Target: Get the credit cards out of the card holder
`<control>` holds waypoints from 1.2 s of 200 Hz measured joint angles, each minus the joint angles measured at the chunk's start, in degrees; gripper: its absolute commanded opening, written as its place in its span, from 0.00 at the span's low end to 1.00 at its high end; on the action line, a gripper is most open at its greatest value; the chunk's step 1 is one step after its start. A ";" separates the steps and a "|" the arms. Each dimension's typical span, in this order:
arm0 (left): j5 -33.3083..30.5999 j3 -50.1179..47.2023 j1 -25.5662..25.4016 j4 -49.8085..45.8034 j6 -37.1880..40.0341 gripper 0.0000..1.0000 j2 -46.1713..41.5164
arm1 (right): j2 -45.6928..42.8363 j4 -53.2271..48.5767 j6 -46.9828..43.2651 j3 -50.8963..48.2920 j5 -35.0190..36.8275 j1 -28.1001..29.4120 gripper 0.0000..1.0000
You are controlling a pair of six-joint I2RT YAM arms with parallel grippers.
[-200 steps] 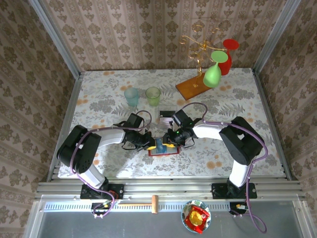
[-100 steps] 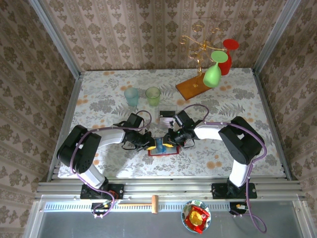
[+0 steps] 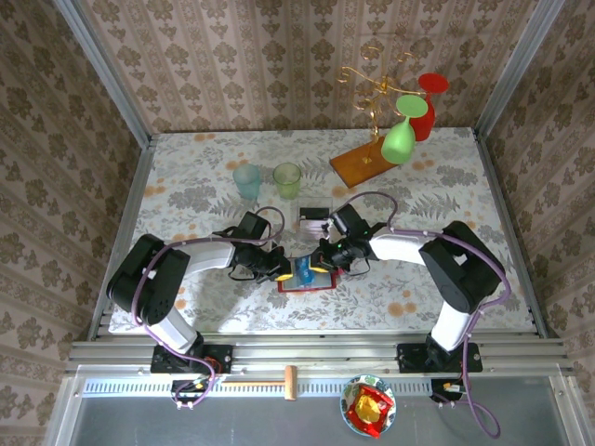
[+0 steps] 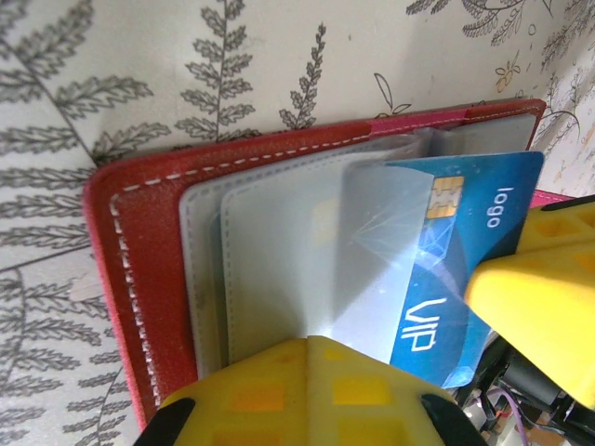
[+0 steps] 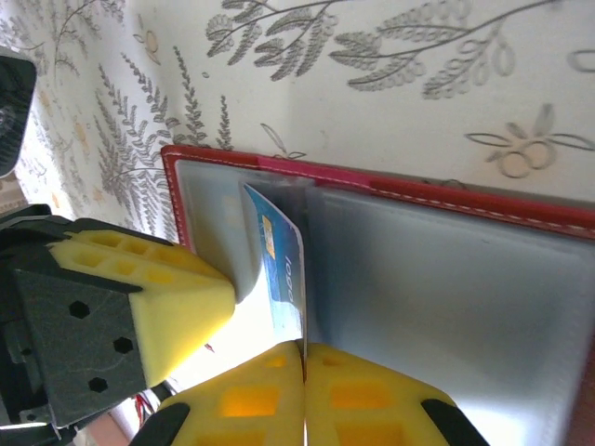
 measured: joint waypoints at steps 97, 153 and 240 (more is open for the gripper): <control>-0.02 0.11 0.00 -0.20 0.02 0.01 0.00 | -3.21 -9.09 -4.83 2.12 5.14 -0.22 0.10; 0.02 0.11 0.00 -0.20 0.00 0.01 0.00 | -3.23 -9.75 -4.74 2.19 5.55 0.24 0.15; 0.04 0.11 0.00 -0.17 0.00 0.02 0.00 | -4.44 -9.77 -1.64 2.14 5.31 1.57 0.13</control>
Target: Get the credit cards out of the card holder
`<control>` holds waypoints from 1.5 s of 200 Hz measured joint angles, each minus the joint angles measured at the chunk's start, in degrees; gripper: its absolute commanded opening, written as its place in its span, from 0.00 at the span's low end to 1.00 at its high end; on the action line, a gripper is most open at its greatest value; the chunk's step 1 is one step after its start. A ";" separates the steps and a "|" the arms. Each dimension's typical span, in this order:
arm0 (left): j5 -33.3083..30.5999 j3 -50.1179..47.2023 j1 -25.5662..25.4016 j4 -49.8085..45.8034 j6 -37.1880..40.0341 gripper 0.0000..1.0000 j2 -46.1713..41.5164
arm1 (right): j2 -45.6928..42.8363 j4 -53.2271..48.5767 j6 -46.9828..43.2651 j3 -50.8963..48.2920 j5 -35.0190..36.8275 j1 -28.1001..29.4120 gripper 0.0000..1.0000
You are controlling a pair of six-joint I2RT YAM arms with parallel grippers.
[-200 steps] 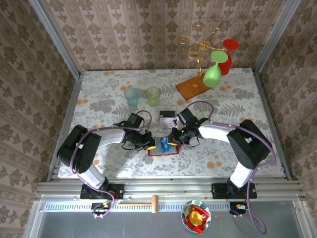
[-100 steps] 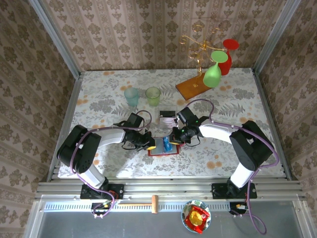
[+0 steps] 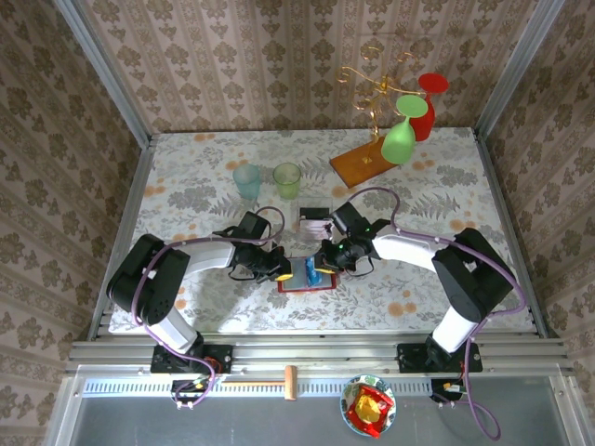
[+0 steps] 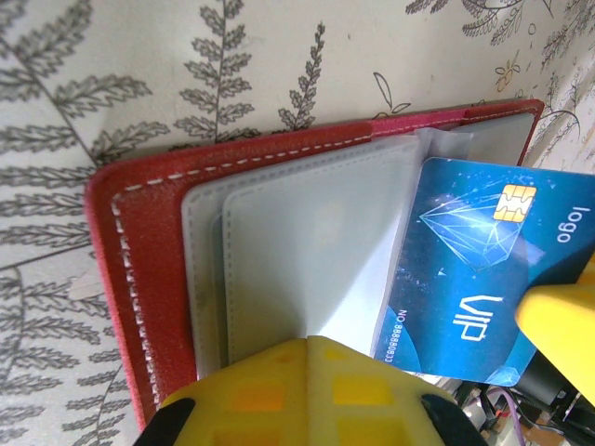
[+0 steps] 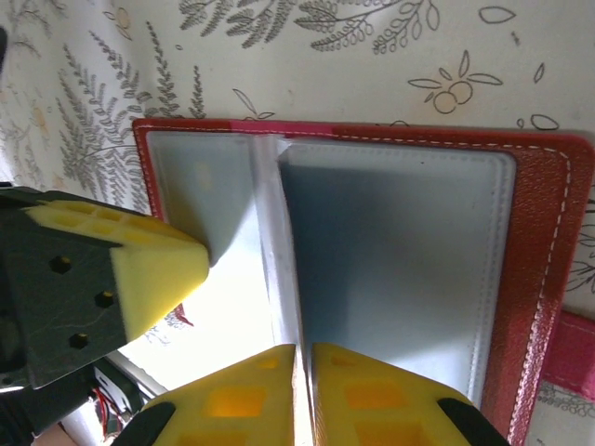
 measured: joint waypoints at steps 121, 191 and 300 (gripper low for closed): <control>1.09 2.14 0.48 -2.58 0.02 0.06 -4.50 | -6.14 -4.28 -1.95 0.28 1.16 0.00 0.05; 1.07 1.84 4.63 -3.45 0.57 0.08 -11.13 | -7.21 -12.20 -18.34 7.26 4.96 -0.11 0.00; 1.92 -3.41 12.20 -3.48 2.21 0.09 -16.98 | 0.39 -30.27 -61.59 27.28 10.99 -0.17 0.00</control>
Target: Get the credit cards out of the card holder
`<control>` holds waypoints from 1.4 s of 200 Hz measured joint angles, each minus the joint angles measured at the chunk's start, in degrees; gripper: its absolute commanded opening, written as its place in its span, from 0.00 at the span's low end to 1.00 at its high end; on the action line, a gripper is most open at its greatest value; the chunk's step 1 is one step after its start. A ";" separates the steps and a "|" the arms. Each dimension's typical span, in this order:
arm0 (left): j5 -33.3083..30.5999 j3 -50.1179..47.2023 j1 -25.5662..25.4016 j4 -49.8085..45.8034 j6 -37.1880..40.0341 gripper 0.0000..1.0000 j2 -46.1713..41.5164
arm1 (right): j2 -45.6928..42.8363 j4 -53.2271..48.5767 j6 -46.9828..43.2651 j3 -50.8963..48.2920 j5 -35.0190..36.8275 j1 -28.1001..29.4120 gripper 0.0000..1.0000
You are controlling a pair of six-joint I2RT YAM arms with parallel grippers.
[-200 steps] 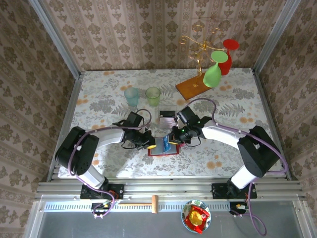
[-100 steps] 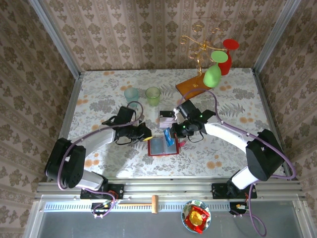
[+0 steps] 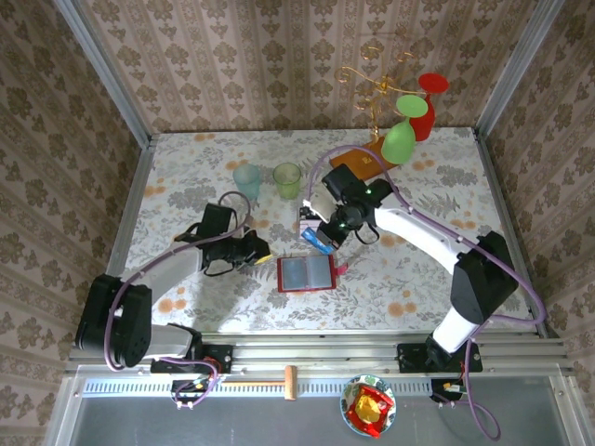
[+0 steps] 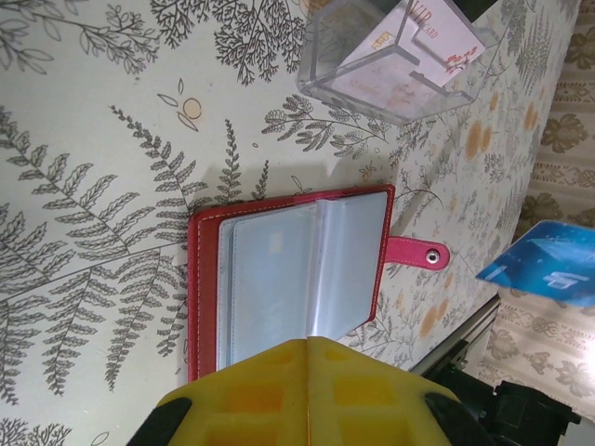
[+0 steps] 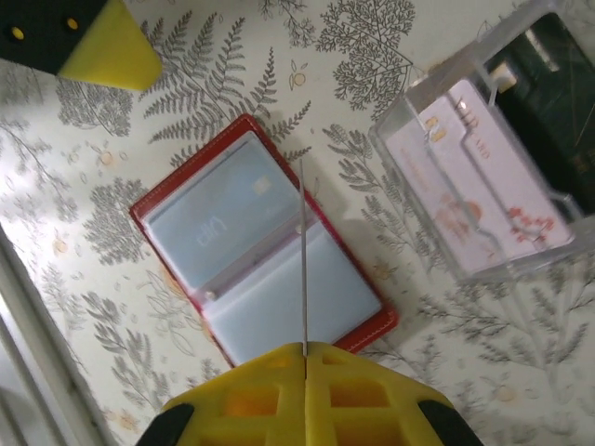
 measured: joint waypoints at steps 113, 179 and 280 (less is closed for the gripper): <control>0.48 -2.75 2.80 -0.44 0.55 0.10 -3.72 | 14.71 -14.82 -21.73 24.50 2.34 -2.16 0.00; 0.24 -3.69 3.23 -0.83 0.50 0.10 -5.09 | 26.18 -22.97 -28.17 40.79 2.95 -3.93 0.00; 0.20 -3.69 3.69 -2.73 0.52 0.10 -5.09 | 38.58 -32.61 -34.53 57.75 5.68 -5.20 0.00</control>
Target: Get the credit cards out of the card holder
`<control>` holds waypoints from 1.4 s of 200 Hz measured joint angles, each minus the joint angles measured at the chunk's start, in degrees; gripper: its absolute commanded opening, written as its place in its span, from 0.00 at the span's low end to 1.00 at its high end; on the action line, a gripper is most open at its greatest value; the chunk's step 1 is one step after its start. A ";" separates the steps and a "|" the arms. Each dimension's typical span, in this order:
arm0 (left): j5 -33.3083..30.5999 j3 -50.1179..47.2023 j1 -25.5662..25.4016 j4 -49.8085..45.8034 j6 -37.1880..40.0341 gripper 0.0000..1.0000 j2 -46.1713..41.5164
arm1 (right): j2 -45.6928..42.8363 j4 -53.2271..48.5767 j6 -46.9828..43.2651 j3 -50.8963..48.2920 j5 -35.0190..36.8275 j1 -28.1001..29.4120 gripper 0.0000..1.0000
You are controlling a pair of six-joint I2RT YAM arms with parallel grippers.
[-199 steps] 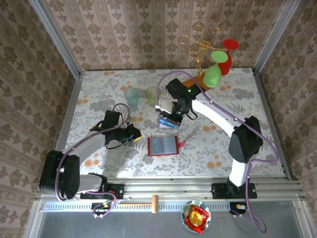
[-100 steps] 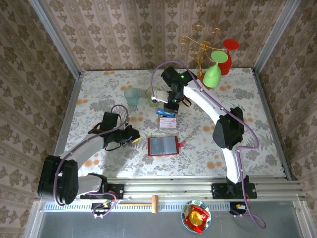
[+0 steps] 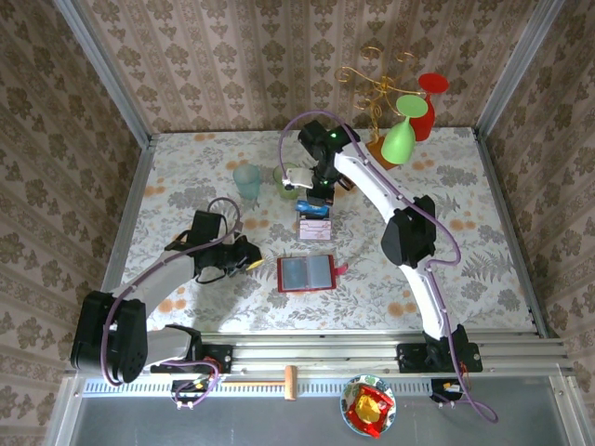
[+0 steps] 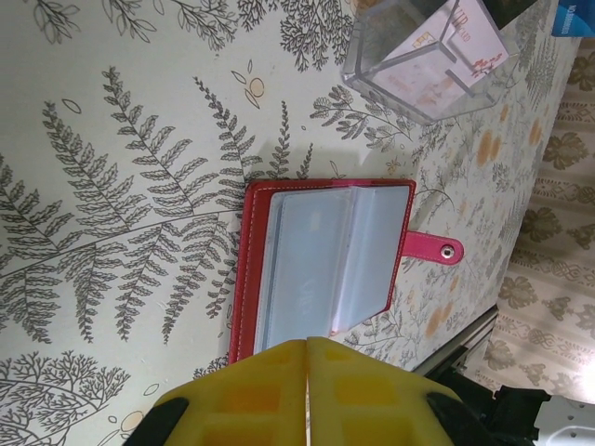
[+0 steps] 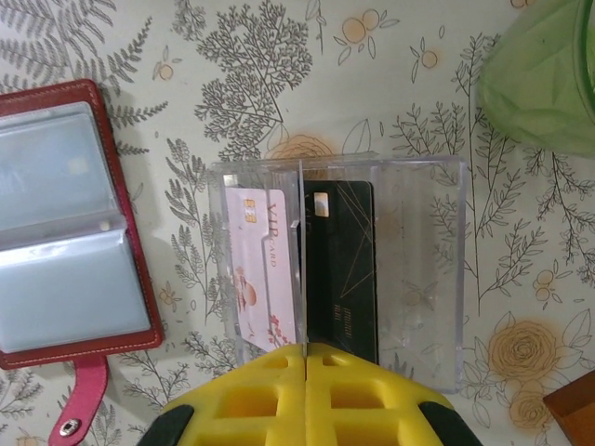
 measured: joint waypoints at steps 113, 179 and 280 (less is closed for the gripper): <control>-0.22 0.02 0.85 -1.86 0.28 0.10 -0.24 | 4.50 -0.44 -2.23 7.15 2.03 -2.38 0.00; -0.22 0.22 1.07 -2.05 0.28 0.10 1.11 | 7.72 0.52 -4.04 8.46 3.32 -2.69 0.00; -0.37 0.87 1.07 -3.28 1.09 0.10 1.44 | 8.44 4.72 -3.26 8.55 5.95 -2.69 0.20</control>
